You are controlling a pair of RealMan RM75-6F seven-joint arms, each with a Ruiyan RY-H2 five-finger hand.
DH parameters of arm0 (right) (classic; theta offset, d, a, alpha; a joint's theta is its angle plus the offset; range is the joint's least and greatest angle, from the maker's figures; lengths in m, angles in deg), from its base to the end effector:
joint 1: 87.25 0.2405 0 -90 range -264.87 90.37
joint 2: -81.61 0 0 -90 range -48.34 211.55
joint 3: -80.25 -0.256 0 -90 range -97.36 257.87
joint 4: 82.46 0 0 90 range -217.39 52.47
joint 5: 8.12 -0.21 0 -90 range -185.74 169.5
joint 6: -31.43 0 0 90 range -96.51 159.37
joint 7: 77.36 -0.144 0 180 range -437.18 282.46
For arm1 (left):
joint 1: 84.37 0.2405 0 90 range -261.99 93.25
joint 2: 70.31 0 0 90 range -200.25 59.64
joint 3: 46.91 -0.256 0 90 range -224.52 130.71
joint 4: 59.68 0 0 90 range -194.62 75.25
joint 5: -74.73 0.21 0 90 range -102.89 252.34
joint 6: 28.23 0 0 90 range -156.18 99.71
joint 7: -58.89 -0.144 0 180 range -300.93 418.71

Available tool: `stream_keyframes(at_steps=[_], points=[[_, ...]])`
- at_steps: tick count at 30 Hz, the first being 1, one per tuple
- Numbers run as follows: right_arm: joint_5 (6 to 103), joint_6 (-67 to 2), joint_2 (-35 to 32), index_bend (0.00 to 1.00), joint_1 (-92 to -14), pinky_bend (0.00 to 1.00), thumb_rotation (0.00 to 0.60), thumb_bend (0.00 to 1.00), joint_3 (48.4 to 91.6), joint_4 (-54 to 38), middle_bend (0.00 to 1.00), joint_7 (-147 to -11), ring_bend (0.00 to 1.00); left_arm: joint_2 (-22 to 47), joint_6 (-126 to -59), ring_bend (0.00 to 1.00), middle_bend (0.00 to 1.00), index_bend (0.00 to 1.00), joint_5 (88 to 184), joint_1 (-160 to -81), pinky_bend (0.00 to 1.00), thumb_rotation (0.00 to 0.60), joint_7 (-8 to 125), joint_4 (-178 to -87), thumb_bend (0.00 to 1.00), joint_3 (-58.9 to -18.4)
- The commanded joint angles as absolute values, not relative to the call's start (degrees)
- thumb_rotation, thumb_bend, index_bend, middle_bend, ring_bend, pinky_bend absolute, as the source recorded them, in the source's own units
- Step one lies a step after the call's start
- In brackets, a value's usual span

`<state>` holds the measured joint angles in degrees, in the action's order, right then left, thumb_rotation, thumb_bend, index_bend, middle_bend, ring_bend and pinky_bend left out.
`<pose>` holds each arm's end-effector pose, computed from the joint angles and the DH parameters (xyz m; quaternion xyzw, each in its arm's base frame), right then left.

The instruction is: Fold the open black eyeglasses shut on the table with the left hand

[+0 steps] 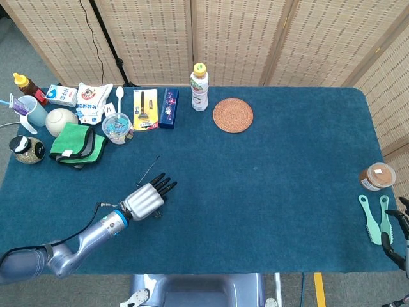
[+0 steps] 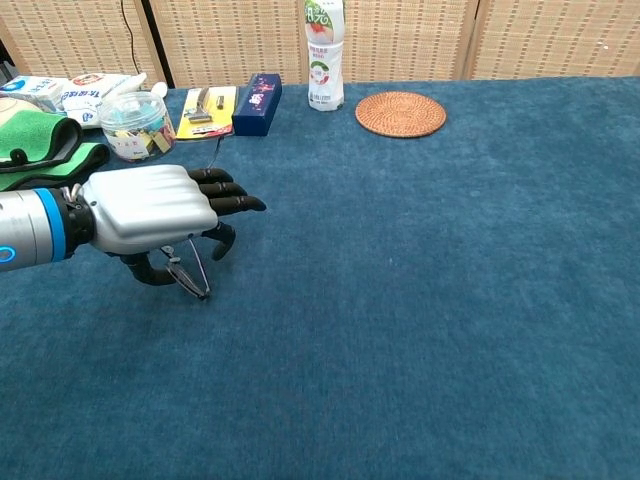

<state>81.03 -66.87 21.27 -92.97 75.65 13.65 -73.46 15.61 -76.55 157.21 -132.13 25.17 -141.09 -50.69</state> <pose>-0.3082 -0.1270 0.2050 0.5373 -0.3285 0.3955 0.6686 -0.1622 0.3074 -0.0429 -0.9115 -0.0803 -0.2223 0.3366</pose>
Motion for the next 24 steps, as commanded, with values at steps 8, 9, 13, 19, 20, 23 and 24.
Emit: stream_keyframes(at_steps=[8,9,13,19,20,23,24], points=[[81.0,-67.1,21.3,0.32,-93.2,0.43,0.600,0.43,75.7,13.5,0.14,-73.8,0.27,13.7,-75.5,0.00,0.00,0.10,154.5,-132.1,0.00,0.600,25.8,-144.1,0.24,-49.0],[81.1,-67.0,21.3,0.32,-93.2,0.43,0.600,0.43,75.7,13.5,0.14,-73.8,0.27,13.2,-75.2,0.00,0.00,0.10,153.7,-132.0,0.00,0.600,26.3,-144.7,0.24,-48.8],[81.1,-67.0,21.1,0.32,-93.1,0.43,0.600,0.43,75.7,13.3,0.14,-74.0,0.27,10.8,-73.6,0.00,0.00,0.07,150.9,-132.0,0.00,0.600,27.9,-147.3,0.24,-48.1],[81.1,-66.7,21.0,0.32,-93.0,0.43,0.600,0.43,75.7,13.0,0.14,-74.3,0.27,8.4,-74.5,0.00,0.00,0.11,148.9,-130.9,0.00,0.600,28.4,-147.4,0.24,-48.1],[81.1,-66.7,20.9,0.32,-93.0,0.43,0.600,0.43,75.7,12.9,0.14,-74.3,0.27,8.2,-74.6,0.00,0.00,0.11,148.4,-130.7,0.00,0.600,28.6,-147.2,0.24,-48.1],[81.1,-66.5,20.9,0.32,-92.9,0.43,0.600,0.43,75.7,12.8,0.14,-74.4,0.27,7.6,-74.4,0.00,0.00,0.12,146.8,-130.3,0.00,0.600,29.6,-146.5,0.24,-47.8],[81.1,-66.5,20.8,0.32,-92.8,0.43,0.600,0.43,75.7,12.8,0.14,-74.4,0.27,7.5,-74.4,0.00,0.00,0.12,146.3,-130.2,0.00,0.600,29.9,-146.4,0.24,-47.6]])
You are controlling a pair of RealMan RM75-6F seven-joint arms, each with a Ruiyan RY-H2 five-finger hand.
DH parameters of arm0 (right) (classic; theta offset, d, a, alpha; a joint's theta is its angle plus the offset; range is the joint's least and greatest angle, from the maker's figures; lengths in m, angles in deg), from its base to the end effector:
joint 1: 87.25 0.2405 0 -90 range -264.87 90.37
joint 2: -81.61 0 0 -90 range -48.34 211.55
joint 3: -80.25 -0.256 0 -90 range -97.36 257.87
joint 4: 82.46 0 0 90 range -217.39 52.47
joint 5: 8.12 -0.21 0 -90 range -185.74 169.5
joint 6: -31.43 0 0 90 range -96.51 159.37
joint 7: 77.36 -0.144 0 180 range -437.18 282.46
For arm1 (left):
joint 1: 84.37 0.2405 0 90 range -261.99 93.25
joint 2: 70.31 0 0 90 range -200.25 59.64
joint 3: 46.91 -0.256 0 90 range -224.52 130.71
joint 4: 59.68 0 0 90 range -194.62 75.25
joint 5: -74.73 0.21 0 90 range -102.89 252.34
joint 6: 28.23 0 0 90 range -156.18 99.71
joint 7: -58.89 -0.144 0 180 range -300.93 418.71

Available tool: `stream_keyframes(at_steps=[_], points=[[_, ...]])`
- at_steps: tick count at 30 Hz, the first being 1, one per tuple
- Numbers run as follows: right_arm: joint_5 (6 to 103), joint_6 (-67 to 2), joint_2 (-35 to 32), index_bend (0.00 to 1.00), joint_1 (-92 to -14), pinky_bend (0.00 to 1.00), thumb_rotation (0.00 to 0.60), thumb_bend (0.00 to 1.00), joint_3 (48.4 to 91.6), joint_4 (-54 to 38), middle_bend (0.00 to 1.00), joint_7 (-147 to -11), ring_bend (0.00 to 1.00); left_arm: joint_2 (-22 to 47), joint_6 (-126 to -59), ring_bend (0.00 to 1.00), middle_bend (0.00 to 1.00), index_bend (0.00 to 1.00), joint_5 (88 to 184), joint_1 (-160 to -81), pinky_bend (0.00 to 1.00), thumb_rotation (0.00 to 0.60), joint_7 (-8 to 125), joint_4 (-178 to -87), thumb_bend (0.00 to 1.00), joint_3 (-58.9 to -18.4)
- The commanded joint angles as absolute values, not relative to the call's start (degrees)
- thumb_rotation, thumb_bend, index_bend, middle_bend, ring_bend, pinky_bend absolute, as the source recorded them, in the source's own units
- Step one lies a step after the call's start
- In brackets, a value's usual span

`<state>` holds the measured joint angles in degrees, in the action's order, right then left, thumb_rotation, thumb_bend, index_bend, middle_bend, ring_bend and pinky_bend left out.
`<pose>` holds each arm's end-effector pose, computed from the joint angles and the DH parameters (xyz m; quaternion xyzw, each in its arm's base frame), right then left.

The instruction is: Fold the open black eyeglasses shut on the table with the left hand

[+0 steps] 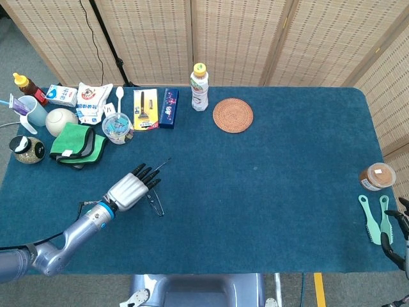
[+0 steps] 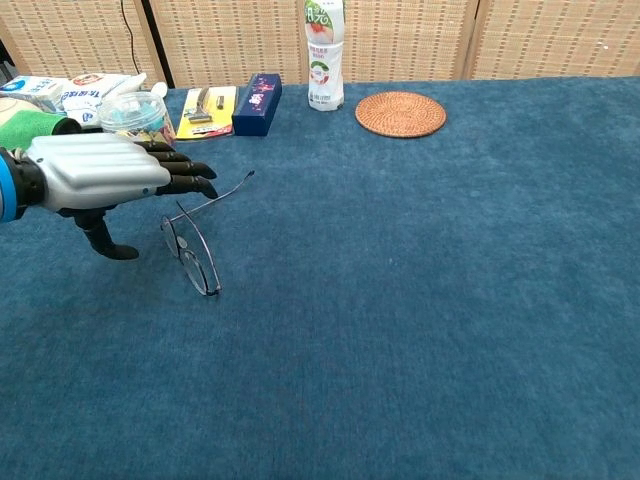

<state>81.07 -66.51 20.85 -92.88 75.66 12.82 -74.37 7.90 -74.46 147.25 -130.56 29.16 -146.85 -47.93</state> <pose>-0.3106 -0.1275 0.2031 0.5378 -0.3322 0.3975 0.6651 -0.1811 0.3242 -0.0006 -0.8797 -0.1987 -0.2105 0.3774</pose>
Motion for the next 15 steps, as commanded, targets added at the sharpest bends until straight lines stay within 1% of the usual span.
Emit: stream_keyframes(at_steps=[1,4,8,15], points=[[81.0,-66.4,20.8,0.32,-92.8,0.43,0.600,0.43,75.6,12.8,0.14,-74.4,0.27,7.3,-74.4,0.00,0.00,0.12,145.9,-130.1,0.00,0.600,30.4,-146.3,0.24,-47.5],[81.1,-66.1,20.6,0.32,-92.5,0.43,0.600,0.43,75.6,12.7,0.14,-74.4,0.27,6.7,-73.2,0.00,0.00,0.10,143.8,-129.8,0.00,0.600,34.2,-146.5,0.24,-46.5],[81.2,-65.9,20.5,0.32,-92.3,0.43,0.600,0.43,75.6,12.7,0.14,-74.3,0.27,6.2,-72.2,0.00,0.00,0.04,143.2,-129.9,0.02,0.600,37.1,-146.6,0.24,-45.9],[81.3,-66.1,20.6,0.32,-92.5,0.43,0.600,0.43,75.6,12.7,0.14,-74.3,0.27,6.5,-73.4,0.00,0.00,0.04,142.7,-129.5,0.02,0.594,37.0,-146.0,0.24,-45.6]])
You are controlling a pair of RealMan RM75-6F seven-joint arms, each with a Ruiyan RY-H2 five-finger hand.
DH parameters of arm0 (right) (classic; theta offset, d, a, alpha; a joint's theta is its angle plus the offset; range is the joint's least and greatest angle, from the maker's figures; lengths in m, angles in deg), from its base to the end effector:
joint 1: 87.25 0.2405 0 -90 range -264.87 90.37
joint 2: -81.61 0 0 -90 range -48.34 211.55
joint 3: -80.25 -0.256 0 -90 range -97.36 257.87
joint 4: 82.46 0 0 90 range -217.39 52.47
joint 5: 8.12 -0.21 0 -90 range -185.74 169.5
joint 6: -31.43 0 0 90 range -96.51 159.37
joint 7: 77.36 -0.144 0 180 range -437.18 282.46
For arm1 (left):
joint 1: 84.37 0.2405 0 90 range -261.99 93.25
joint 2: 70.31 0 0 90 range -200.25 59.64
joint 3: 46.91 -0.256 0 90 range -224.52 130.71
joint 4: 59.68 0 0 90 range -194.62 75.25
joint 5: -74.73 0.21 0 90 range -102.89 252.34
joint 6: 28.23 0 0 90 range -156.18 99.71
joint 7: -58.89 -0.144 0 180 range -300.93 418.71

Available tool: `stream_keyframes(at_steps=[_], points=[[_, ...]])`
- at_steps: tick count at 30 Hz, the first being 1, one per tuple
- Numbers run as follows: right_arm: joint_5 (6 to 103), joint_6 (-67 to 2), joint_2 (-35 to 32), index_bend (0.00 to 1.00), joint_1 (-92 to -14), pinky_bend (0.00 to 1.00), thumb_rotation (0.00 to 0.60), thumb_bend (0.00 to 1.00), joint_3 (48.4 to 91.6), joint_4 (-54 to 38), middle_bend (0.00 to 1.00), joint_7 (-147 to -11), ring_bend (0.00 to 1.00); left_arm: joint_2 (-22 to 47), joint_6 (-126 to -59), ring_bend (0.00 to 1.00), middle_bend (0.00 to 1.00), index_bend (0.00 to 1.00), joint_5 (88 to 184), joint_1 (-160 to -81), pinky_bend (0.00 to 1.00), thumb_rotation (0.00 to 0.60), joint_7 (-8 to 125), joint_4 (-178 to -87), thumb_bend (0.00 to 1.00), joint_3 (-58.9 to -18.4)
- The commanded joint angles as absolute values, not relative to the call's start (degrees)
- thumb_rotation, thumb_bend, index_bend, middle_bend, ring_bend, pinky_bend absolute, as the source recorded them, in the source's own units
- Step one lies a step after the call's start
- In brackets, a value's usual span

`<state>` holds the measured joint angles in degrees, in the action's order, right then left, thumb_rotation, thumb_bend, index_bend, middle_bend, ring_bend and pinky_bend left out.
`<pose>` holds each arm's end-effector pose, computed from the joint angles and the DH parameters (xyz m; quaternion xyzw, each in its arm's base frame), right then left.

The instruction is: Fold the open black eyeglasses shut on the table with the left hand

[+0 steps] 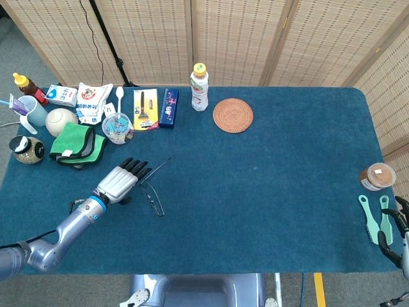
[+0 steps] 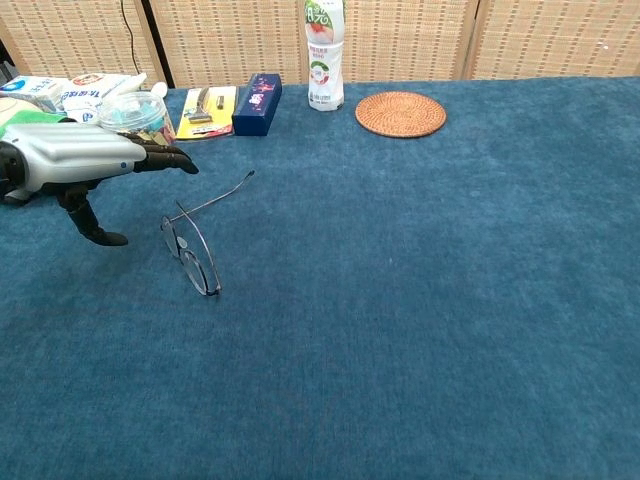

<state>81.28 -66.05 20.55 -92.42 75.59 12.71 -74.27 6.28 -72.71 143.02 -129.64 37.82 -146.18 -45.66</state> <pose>-0.3096 -0.1304 0.2007 0.5412 -0.3322 0.3996 0.6611 -0.1927 0.3373 0.0136 -0.8418 -0.2966 -0.2289 0.3885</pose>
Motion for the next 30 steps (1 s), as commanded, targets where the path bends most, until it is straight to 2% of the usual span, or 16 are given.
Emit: stream_keyframes(at_steps=[1,6,21,30], points=[[81.3,-66.1,20.6,0.32,-92.5,0.43,0.600,0.43,75.7,12.7,0.14,-74.3,0.27,6.8,-74.0,0.00,0.00,0.04,142.6,-129.5,0.02,0.595,36.4,-145.8,0.24,-45.5],[81.4,-66.4,20.7,0.32,-92.7,0.43,0.600,0.43,75.7,12.8,0.14,-74.3,0.27,8.2,-75.7,0.00,0.00,0.00,140.8,-129.4,0.02,0.595,32.2,-144.4,0.24,-45.4],[81.6,-66.8,21.1,0.32,-92.8,0.43,0.600,0.43,75.7,13.1,0.14,-74.2,0.27,16.1,-78.3,0.00,0.00,0.00,134.7,-131.6,0.02,0.599,23.4,-139.3,0.24,-43.1],[81.4,-68.1,21.5,0.32,-94.0,0.43,0.600,0.43,76.0,13.2,0.14,-74.4,0.27,22.6,-78.7,0.00,0.00,0.00,130.6,-135.0,0.02,0.599,19.3,-136.0,0.24,-39.9]])
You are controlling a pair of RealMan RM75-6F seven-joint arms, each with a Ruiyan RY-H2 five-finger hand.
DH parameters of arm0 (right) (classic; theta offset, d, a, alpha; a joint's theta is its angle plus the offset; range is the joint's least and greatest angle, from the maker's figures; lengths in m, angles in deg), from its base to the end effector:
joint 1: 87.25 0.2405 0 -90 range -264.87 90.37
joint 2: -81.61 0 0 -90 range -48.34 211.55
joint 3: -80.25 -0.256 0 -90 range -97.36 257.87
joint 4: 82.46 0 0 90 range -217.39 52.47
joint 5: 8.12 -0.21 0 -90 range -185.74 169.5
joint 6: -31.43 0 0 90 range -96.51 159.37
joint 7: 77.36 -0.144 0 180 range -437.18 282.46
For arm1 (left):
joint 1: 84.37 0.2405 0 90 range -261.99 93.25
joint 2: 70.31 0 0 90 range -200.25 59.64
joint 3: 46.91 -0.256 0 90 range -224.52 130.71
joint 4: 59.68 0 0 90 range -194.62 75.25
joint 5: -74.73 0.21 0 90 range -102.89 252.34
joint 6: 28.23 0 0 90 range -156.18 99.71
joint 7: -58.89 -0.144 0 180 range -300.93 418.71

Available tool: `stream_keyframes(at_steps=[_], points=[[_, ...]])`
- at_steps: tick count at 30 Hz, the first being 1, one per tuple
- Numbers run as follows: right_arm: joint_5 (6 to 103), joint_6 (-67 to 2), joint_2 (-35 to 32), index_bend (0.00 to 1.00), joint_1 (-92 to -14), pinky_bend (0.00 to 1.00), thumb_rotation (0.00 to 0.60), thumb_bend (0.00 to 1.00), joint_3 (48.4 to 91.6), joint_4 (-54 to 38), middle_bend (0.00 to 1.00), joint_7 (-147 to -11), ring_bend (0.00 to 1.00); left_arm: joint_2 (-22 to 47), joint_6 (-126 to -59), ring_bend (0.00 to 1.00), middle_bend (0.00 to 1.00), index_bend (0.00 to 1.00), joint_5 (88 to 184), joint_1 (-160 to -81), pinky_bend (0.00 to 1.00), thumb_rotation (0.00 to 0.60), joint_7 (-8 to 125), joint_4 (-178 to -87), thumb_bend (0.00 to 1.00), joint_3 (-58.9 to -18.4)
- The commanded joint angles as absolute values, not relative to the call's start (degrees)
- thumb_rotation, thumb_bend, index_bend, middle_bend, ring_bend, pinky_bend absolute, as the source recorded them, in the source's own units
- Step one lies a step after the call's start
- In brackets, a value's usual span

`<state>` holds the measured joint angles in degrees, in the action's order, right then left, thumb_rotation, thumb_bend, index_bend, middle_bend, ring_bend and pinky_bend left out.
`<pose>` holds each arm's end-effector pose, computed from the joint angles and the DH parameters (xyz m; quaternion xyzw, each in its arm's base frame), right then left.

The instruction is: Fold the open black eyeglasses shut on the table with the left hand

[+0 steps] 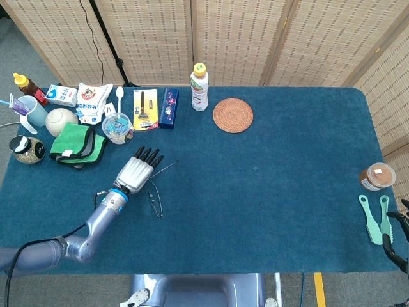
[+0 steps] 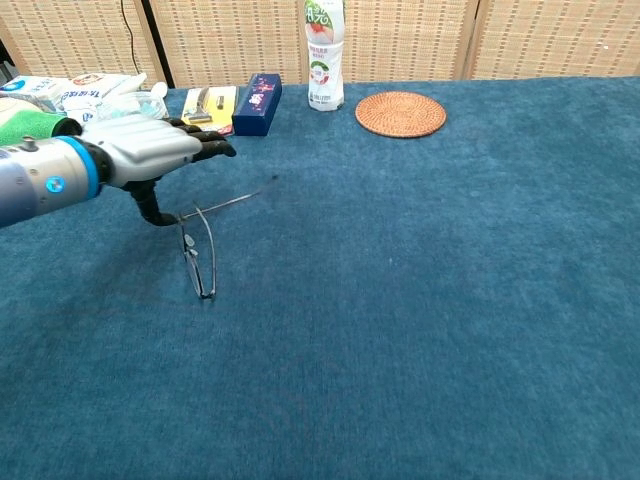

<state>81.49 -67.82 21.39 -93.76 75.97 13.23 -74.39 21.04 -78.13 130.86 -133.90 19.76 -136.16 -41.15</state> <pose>-0.3096 -0.1213 0.2071 0.5342 -0.3288 0.3980 0.6694 -0.1560 0.3664 -0.0380 -0.8238 -0.2410 -0.2318 0.4578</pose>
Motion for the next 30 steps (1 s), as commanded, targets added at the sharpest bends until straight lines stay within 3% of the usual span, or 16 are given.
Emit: stream_keyframes(at_steps=[1,14,25,30], points=[[81.5,-68.3,21.6,0.32,-94.1,0.43,0.600,0.43,76.1,13.3,0.14,-74.4,0.27,23.4,-79.0,0.00,0.00,0.00,130.5,-135.4,0.02,0.599,18.9,-135.9,0.24,-39.6],[81.5,-69.5,22.1,0.32,-95.2,0.43,0.600,0.43,76.1,13.8,0.14,-74.2,0.27,25.6,-78.7,0.00,0.00,0.00,129.6,-137.5,0.02,0.600,18.1,-138.6,0.24,-39.1],[81.7,-69.0,21.7,0.32,-94.9,0.43,0.600,0.43,76.0,13.6,0.14,-74.2,0.27,11.6,-71.5,0.00,0.00,0.01,135.8,-137.6,0.00,0.600,25.7,-148.8,0.24,-41.6],[81.8,-68.7,21.6,0.32,-94.6,0.43,0.600,0.43,75.9,13.7,0.14,-74.1,0.27,9.8,-69.7,0.00,0.00,0.01,142.9,-138.1,0.00,0.600,28.9,-148.2,0.24,-43.5]])
